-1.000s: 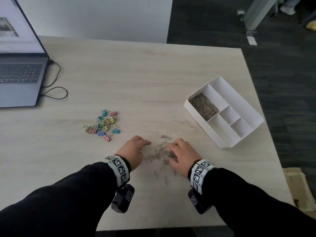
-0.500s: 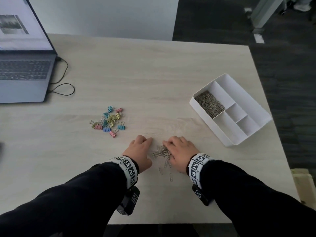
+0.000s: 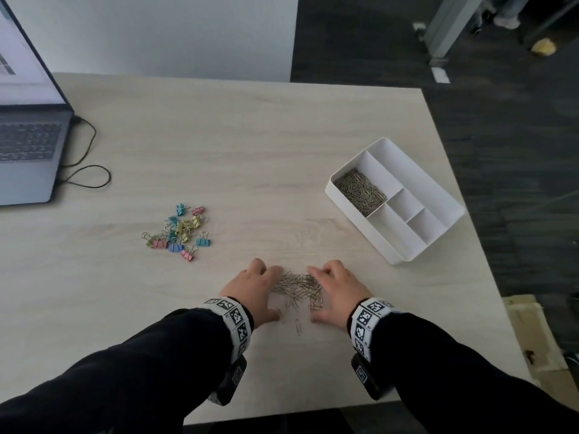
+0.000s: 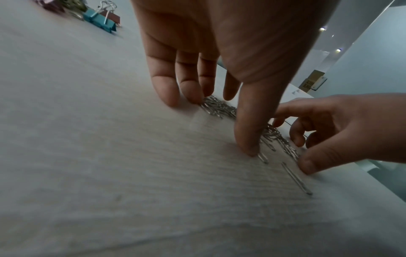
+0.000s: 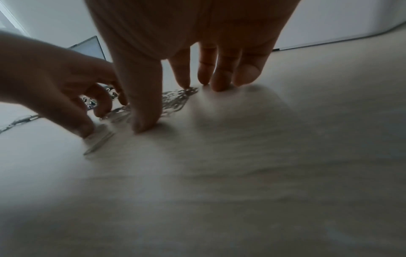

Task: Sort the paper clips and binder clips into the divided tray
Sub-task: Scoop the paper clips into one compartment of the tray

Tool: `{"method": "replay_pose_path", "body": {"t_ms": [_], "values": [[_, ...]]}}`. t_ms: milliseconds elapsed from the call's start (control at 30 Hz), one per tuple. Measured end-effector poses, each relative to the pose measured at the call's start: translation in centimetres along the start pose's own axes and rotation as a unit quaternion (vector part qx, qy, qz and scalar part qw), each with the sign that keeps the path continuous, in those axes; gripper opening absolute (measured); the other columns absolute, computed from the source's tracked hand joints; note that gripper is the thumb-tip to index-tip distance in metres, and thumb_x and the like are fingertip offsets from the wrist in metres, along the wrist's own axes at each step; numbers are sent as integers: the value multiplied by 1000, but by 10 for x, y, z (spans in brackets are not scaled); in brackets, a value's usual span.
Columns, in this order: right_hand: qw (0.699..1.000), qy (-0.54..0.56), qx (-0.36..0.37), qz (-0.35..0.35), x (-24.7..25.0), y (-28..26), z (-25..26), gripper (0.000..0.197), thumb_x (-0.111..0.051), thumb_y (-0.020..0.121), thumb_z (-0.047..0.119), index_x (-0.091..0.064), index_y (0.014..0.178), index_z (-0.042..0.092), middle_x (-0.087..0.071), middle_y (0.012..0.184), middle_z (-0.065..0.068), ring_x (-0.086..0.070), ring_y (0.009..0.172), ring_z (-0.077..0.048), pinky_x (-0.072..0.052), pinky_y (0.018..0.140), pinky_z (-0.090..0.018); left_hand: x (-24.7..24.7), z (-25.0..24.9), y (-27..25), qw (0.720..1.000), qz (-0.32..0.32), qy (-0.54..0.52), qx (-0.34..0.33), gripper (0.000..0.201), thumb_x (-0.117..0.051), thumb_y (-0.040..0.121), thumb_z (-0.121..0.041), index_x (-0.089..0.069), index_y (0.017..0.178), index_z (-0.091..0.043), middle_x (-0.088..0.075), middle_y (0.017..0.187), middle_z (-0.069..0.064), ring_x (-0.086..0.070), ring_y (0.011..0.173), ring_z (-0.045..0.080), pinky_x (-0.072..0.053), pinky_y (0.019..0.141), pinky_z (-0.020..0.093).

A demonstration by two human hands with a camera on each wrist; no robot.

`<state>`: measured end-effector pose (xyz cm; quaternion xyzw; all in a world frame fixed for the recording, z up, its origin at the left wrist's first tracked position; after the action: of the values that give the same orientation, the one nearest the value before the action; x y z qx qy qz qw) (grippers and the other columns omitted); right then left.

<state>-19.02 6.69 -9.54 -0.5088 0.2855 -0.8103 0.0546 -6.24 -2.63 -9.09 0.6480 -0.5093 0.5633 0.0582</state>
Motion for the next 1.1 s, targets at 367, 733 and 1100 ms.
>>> {"method": "replay_pose_path", "body": {"t_ms": [367, 733, 1100], "values": [[992, 115, -27, -54, 12, -1, -8, 81, -77, 74, 46, -39, 143, 27, -35, 128, 5, -50, 97, -11, -44, 94, -26, 11, 12, 3, 997, -50, -57, 26, 80, -72, 69, -55, -37, 138, -36, -40, 126, -4, -53, 113, 20, -50, 93, 34], [994, 103, -19, -33, 7, 12, 10, 58, -69, 81, 32, -47, 135, 28, -38, 125, 3, -55, 103, -19, -47, 92, -32, 1, -9, 12, 999, -24, -44, -9, 68, -72, 72, -43, -45, 134, -34, -44, 120, -1, -56, 107, 22, -48, 94, 33], [993, 103, 31, -57, 11, 28, 23, 23, -59, 86, 20, -62, 108, 15, -51, 112, -3, -57, 96, -26, -49, 80, -38, 10, -23, 32, 995, -45, -83, -31, 31, -64, 80, -32, -61, 110, -26, -53, 106, 1, -61, 91, 23, -51, 80, 31]]}}
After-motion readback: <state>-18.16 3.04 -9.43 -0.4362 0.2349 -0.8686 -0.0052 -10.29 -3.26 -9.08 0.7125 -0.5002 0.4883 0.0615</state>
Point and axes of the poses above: each hand's wrist, its own y-axis towards the middle knuckle, its own x-axis out of the back of the hand, z = x × y, the point moved 10 cm from there along y, towards the middle knuckle
